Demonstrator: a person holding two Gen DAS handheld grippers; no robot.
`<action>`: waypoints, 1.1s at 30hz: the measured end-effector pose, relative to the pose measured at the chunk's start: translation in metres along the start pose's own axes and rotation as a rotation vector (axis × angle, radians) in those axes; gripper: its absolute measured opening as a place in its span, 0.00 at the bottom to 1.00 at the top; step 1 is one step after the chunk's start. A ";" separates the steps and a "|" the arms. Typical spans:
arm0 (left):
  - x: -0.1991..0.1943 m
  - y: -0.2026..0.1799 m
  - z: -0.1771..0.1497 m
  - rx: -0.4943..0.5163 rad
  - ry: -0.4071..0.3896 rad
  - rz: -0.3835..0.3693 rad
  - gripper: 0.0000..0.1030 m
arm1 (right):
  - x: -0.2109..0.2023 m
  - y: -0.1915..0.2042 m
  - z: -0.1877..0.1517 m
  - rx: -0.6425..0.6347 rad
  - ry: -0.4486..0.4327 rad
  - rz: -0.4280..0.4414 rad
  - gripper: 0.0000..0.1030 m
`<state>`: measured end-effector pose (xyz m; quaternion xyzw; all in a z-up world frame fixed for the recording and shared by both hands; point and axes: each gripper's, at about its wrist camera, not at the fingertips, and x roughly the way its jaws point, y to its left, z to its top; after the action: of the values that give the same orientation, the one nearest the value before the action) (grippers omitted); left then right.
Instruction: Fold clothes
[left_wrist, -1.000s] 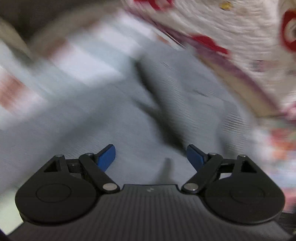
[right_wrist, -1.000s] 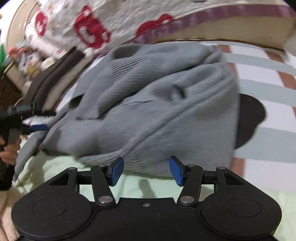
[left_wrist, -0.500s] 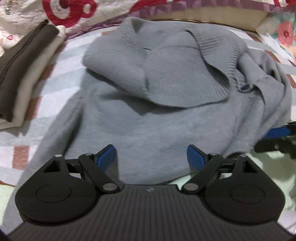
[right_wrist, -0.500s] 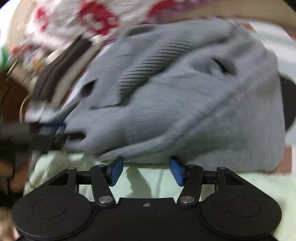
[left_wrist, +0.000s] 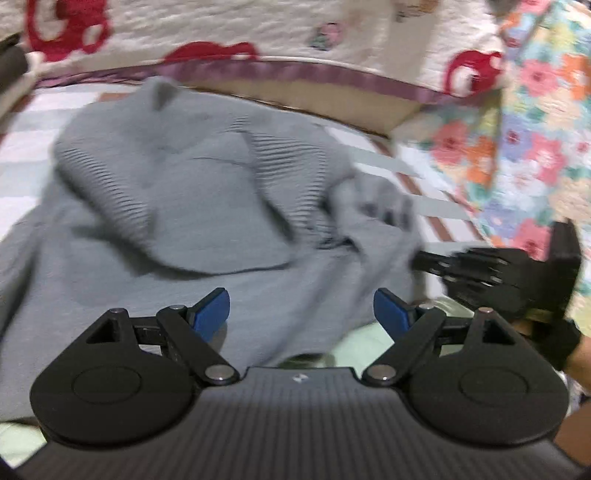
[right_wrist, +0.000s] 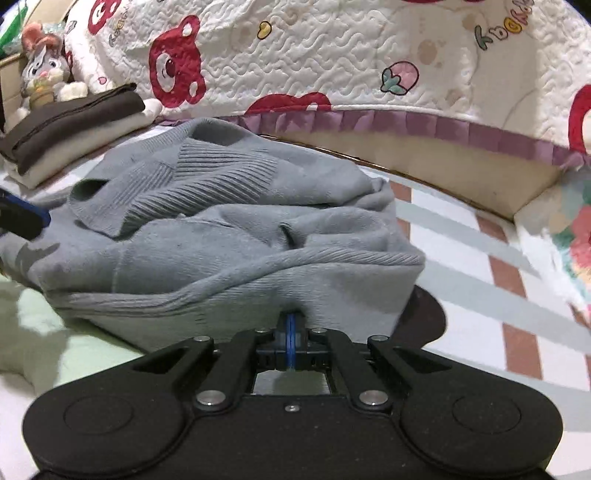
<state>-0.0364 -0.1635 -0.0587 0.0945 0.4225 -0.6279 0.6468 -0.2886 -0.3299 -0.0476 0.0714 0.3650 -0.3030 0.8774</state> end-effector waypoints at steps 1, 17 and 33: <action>0.007 -0.003 -0.002 0.018 0.020 0.014 0.83 | 0.002 -0.001 0.001 -0.002 -0.001 -0.001 0.00; 0.054 0.032 0.020 -0.078 -0.026 0.124 0.06 | 0.036 -0.010 0.020 -0.047 -0.002 0.015 0.00; 0.051 0.046 0.027 -0.153 -0.057 0.138 0.08 | 0.005 0.080 0.016 -0.372 -0.009 0.226 0.58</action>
<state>0.0089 -0.2096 -0.0952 0.0557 0.4434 -0.5500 0.7055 -0.2296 -0.2734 -0.0471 -0.0525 0.4006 -0.1306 0.9054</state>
